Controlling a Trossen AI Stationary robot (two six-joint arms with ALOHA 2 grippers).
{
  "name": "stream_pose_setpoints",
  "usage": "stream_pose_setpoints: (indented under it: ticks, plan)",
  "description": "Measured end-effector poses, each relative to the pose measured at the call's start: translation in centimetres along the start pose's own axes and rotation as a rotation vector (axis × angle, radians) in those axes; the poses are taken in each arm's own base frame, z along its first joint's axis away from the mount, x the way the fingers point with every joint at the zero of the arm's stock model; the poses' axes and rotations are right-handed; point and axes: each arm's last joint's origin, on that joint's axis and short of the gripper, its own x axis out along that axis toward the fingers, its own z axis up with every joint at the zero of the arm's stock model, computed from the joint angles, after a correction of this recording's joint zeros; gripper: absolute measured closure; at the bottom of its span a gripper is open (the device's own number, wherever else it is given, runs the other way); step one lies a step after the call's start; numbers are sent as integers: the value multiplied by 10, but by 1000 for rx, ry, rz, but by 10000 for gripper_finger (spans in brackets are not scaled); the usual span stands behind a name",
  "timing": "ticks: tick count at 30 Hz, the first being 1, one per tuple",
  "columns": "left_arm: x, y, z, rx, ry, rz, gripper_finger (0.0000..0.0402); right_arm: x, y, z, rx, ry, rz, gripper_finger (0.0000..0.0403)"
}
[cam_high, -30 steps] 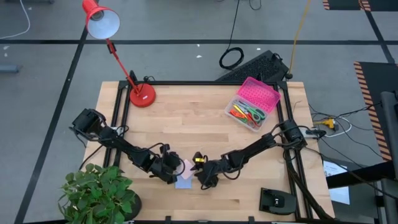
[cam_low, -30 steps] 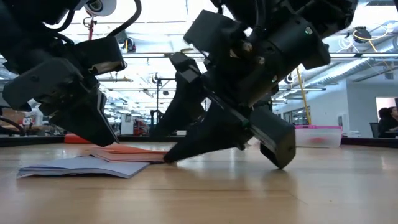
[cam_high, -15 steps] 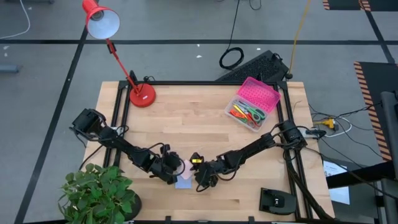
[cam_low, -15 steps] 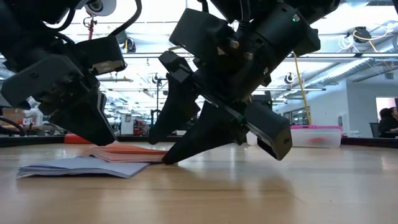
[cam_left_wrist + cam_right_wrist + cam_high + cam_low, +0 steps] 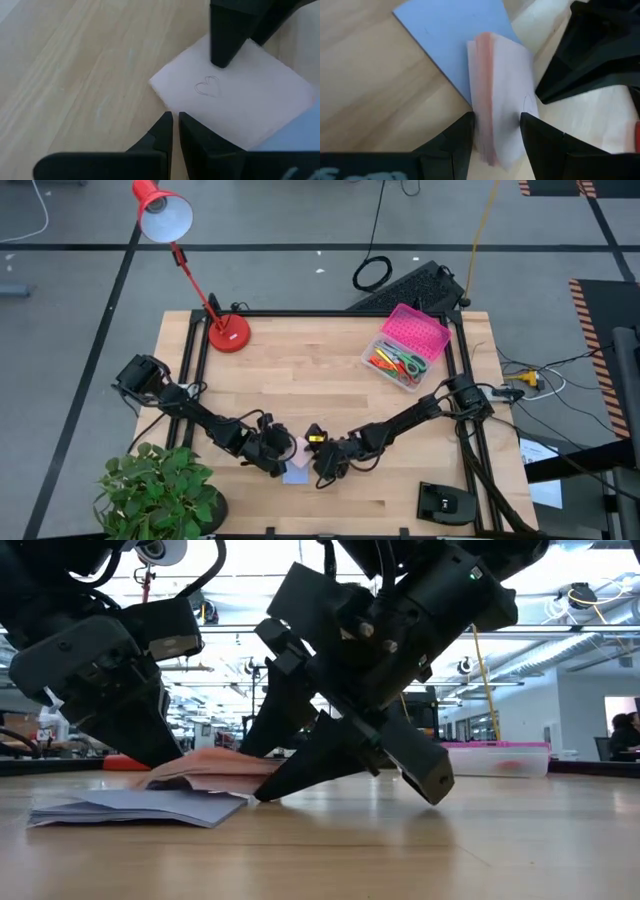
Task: Pack school essentials
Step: Put the pink sticky notes into the supply box
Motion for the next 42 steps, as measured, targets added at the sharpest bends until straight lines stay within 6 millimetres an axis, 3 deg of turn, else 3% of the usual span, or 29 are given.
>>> stream_pose_setpoints:
  ticks: [6,24,35,42]
  plan:
    - [0,1,-1,0,10,7,366,-1,2,1,-31,6,-5,251]
    - [0,2,-2,5,16,28,366,-1,2,1,-29,6,0,368]
    - [-2,1,1,28,-3,16,366,-10,-4,3,-28,5,-10,378]
    - [-13,0,9,34,-61,10,357,-21,-11,5,-25,7,-9,378]
